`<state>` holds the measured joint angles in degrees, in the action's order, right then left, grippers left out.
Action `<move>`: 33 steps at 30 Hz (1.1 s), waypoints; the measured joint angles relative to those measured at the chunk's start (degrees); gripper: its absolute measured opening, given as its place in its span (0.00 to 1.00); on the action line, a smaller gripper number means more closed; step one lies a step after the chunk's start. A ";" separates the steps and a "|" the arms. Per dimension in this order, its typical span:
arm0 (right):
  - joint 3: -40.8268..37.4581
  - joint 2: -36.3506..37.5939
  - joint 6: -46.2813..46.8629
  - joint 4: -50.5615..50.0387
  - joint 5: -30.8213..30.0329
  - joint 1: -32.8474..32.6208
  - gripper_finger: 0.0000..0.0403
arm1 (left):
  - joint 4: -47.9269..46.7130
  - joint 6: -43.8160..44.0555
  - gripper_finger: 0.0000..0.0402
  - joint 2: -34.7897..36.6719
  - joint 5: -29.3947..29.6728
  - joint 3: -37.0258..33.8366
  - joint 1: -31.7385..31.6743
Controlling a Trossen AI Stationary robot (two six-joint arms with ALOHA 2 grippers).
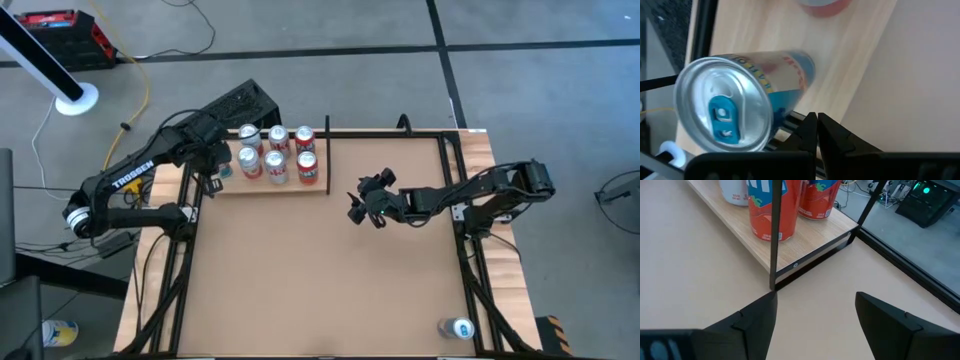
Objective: Place canned beverage on shelf
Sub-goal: Put the top blue soda can on the shelf
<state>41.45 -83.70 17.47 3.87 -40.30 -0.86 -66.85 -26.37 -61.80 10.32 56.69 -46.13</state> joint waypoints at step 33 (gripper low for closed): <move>0.00 0.00 0.04 0.01 0.00 -0.02 0.72 | 8.37 1.16 0.00 -0.15 11.26 0.00 -0.15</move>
<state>41.45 -83.70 17.52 3.88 -40.29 -0.89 -58.48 -25.21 -61.95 21.58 56.69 -46.28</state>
